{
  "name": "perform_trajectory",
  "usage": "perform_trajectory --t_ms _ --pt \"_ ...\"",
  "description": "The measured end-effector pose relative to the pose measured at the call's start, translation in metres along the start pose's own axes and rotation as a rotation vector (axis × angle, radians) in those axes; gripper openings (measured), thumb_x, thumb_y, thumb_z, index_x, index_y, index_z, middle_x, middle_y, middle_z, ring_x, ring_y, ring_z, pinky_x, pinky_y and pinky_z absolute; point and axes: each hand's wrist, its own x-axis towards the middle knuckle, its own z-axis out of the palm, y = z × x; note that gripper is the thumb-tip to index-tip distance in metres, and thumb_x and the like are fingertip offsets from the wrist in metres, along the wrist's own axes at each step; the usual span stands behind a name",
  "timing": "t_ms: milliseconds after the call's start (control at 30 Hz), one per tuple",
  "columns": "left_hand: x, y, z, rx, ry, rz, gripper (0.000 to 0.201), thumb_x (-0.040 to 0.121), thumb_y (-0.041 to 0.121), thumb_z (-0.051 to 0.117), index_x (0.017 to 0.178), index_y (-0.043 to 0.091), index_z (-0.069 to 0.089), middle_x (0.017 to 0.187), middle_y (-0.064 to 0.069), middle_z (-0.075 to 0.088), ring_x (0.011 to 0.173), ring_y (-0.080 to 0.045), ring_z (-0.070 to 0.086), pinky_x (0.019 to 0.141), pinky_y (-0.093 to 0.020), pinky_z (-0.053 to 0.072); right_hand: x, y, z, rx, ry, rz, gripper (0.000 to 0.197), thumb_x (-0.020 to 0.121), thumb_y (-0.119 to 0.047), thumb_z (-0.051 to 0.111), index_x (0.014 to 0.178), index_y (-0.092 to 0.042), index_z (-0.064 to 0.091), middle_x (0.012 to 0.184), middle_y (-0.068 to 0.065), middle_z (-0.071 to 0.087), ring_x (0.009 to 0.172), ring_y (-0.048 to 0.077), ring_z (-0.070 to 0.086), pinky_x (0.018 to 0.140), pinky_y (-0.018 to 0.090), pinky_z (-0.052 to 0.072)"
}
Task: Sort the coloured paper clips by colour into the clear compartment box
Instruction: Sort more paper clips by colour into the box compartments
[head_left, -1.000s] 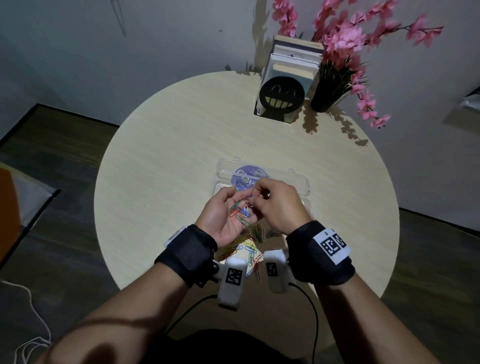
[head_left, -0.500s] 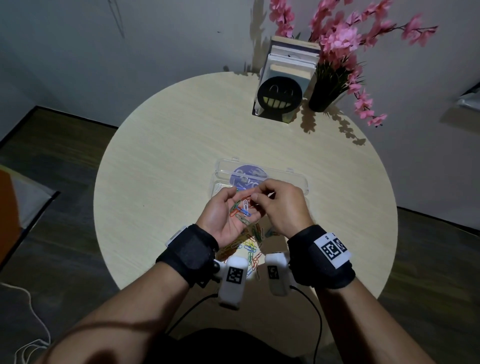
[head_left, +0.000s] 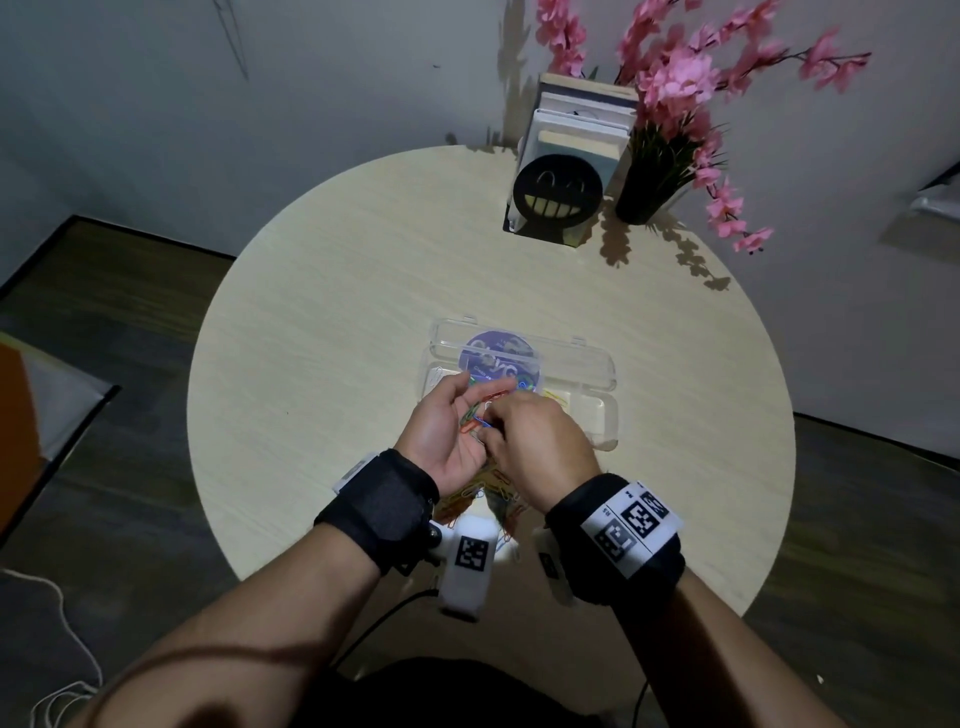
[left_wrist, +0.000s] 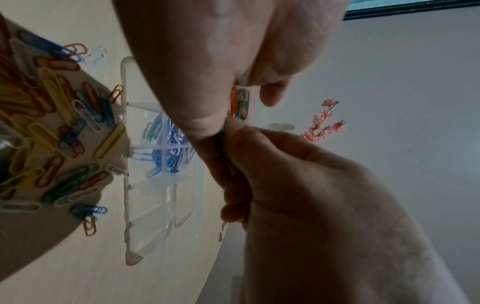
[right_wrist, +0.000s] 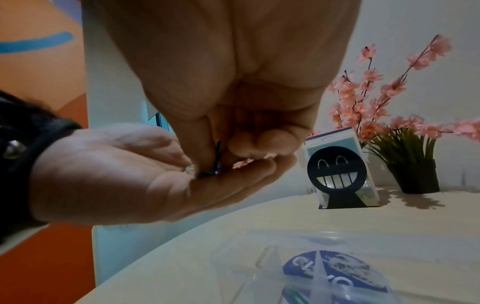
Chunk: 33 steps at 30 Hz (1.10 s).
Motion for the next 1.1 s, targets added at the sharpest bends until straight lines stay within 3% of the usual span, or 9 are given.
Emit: perform_trajectory --t_ms 200,333,400,467,500,567,733,867,1100 --pt "0.001 -0.001 -0.005 -0.035 -0.005 -0.019 0.050 0.097 0.035 0.036 0.111 -0.002 0.066 0.097 -0.016 0.056 0.079 -0.019 0.049 0.075 -0.028 0.041 0.002 -0.001 0.003 -0.001 0.020 0.009 0.018 0.093 -0.023 0.049 0.101 -0.012 0.062 0.105 0.006 0.060 0.096 0.024 0.058 0.072 0.032 0.044" --pt "-0.001 0.001 -0.006 -0.068 -0.042 -0.034 0.045 0.096 0.030 0.034 0.112 -0.003 0.060 0.084 -0.014 0.062 0.062 -0.016 0.058 0.059 -0.026 0.051 -0.001 0.004 -0.003 0.169 0.059 -0.025 0.007 0.091 -0.024 0.057 0.089 -0.022 0.063 0.084 0.000 0.058 0.080 0.017 0.055 0.066 0.023 0.036" --pt "-0.002 0.001 -0.006 -0.078 -0.048 -0.031 0.042 0.089 0.026 0.042 0.115 -0.004 0.058 0.086 -0.016 0.061 0.069 -0.019 0.060 0.070 -0.031 0.051 -0.002 0.008 -0.009 0.321 0.064 -0.020 0.023 0.088 -0.023 0.063 0.070 -0.035 0.054 0.072 -0.005 0.055 0.066 0.005 0.050 0.059 0.014 0.034" --pt "0.000 0.001 -0.008 -0.065 -0.058 -0.025 0.044 0.085 0.022 0.045 0.119 -0.005 0.056 0.096 -0.020 0.062 0.082 -0.025 0.061 0.089 -0.037 0.047 0.000 0.013 -0.013 0.407 0.064 0.034 0.030 0.085 -0.024 0.066 0.062 -0.033 0.049 0.065 -0.006 0.055 0.059 0.002 0.048 0.055 0.010 0.035" --pt "0.000 0.001 -0.008 -0.056 -0.062 -0.025 0.042 0.088 0.020 0.043 0.118 -0.006 0.056 0.098 -0.020 0.065 0.086 -0.026 0.063 0.094 -0.039 0.046 0.003 0.017 -0.014 0.436 0.076 0.069 0.028 0.084 -0.025 0.068 0.062 -0.028 0.050 0.062 -0.006 0.054 0.056 0.004 0.047 0.053 0.012 0.035" --pt "0.001 0.003 -0.011 -0.068 -0.067 -0.025 0.038 0.095 0.020 0.037 0.113 -0.006 0.058 0.096 -0.021 0.069 0.085 -0.029 0.068 0.090 -0.041 0.050 0.013 0.027 -0.015 0.544 0.119 0.146 0.025 0.081 -0.022 0.071 0.064 -0.022 0.052 0.059 -0.003 0.053 0.053 0.010 0.046 0.054 0.022 0.039" --pt "0.001 0.010 -0.021 -0.117 -0.011 0.003 0.041 0.097 0.021 0.034 0.114 -0.007 0.058 0.110 -0.026 0.065 0.098 -0.039 0.066 0.086 -0.043 0.053 0.045 0.056 -0.008 0.591 0.201 0.302 0.014 0.081 -0.022 0.071 0.070 -0.016 0.064 0.063 -0.001 0.059 0.059 0.015 0.051 0.061 0.026 0.042" --pt "0.001 0.012 -0.025 -0.133 -0.009 0.010 0.040 0.097 0.021 0.034 0.108 -0.007 0.060 0.107 -0.026 0.066 0.095 -0.038 0.068 0.085 -0.042 0.052 0.065 0.065 0.014 0.453 0.124 0.383 0.025 0.085 -0.027 0.067 0.076 -0.003 0.068 0.073 0.010 0.067 0.069 0.021 0.054 0.063 0.024 0.037" --pt "0.002 0.015 -0.029 -0.149 -0.020 0.013 0.040 0.097 0.021 0.034 0.108 -0.007 0.061 0.107 -0.026 0.066 0.096 -0.039 0.067 0.087 -0.043 0.051 0.073 0.077 0.017 0.358 0.085 0.441 0.013 0.088 -0.018 0.060 0.080 -0.014 0.070 0.081 0.006 0.067 0.079 0.024 0.061 0.071 0.022 0.042"
